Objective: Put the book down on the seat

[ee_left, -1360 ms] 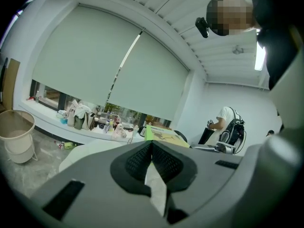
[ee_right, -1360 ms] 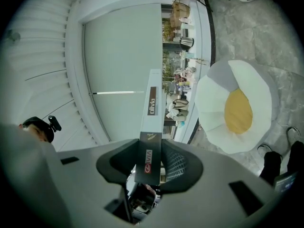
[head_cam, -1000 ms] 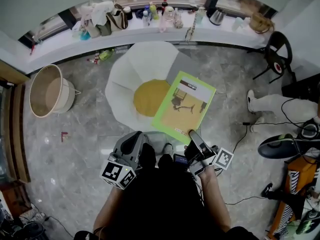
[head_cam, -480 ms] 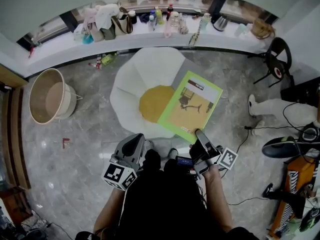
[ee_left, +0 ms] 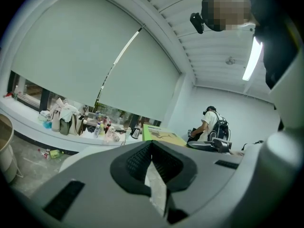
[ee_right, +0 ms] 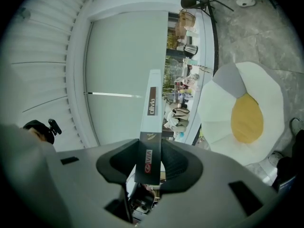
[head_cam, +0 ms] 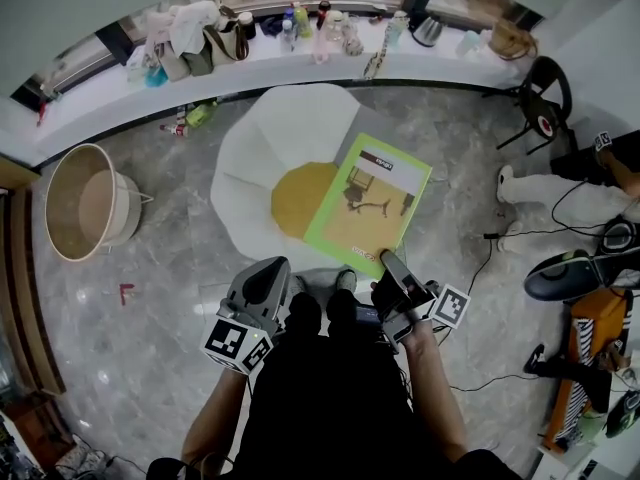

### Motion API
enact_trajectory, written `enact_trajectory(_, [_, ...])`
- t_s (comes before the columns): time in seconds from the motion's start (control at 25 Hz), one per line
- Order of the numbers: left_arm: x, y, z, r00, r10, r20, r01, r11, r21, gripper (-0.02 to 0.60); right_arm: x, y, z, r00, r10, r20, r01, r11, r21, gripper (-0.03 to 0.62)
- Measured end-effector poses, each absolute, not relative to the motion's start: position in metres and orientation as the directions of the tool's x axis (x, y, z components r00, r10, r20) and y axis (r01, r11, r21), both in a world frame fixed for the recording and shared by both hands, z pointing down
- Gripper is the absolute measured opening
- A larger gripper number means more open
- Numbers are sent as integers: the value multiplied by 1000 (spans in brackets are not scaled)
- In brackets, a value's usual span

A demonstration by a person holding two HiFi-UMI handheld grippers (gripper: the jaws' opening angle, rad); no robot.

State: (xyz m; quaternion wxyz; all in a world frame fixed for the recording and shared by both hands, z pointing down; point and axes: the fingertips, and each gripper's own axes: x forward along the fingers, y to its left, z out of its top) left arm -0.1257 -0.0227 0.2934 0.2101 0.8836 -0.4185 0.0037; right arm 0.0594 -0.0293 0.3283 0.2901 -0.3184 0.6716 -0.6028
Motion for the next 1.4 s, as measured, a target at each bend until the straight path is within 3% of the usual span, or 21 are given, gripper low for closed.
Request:
enact_trajectory(0.6, [-78,-22,289,691,-706,152,-701,-604,380,12,62,-34,332,-657,-752,-48,-44,102,-994,155])
enact_trajectory(1.4, [-52,-31,333,655,-720,230,-737,-540,408,12,84,-68,406,-754,-657,13,-62,52,-997,155])
